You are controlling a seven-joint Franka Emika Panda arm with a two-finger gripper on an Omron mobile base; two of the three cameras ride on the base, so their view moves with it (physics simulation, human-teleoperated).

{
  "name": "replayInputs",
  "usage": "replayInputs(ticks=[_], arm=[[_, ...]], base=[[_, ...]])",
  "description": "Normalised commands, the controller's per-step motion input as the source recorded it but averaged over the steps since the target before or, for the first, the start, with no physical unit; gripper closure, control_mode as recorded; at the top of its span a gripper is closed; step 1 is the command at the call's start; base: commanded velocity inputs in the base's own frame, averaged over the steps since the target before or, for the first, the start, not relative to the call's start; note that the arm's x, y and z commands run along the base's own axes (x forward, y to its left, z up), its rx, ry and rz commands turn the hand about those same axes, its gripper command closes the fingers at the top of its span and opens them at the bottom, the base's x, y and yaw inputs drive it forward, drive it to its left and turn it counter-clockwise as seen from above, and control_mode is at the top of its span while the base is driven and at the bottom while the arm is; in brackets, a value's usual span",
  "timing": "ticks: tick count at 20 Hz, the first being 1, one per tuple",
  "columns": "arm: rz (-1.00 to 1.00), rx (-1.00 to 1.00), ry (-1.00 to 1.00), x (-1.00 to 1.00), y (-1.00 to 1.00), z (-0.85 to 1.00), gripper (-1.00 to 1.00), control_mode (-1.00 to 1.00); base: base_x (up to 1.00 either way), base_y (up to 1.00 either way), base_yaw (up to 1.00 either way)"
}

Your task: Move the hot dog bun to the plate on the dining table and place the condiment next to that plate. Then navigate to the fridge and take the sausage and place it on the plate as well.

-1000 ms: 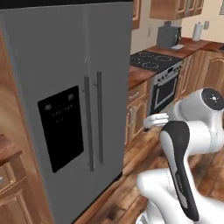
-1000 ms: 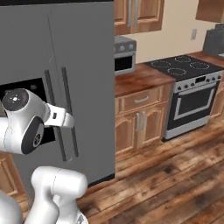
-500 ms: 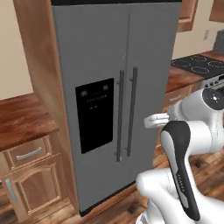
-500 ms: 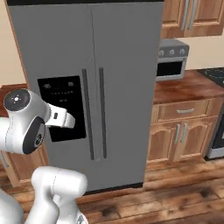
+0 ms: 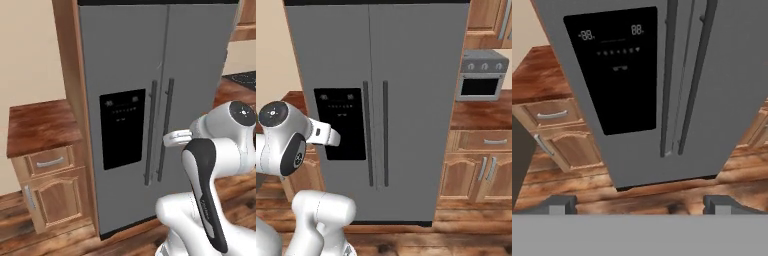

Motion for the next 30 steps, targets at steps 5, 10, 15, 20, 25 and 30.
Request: replayInputs(ticks=[5,10,15,20,25,30], arm=[[0.0,0.0,0.0,0.0,0.0,0.0,-1.0,1.0],[0.0,0.0,0.0,0.0,0.0,0.0,-1.0,1.0],[0.0,0.0,0.0,0.0,0.0,0.0,-1.0,1.0],[0.0,0.0,0.0,0.0,0.0,0.0,-1.0,1.0],[0.0,0.0,0.0,0.0,0.0,0.0,-1.0,1.0],[0.0,0.0,0.0,0.0,0.0,0.0,-1.0,1.0]], base=[[0.0,-0.73,0.25],[-0.03,-0.37,0.23],[-0.49,-0.07,0.13],[-0.44,-0.29,0.17],[-0.06,-0.3,0.25],[0.2,-0.29,0.24]])
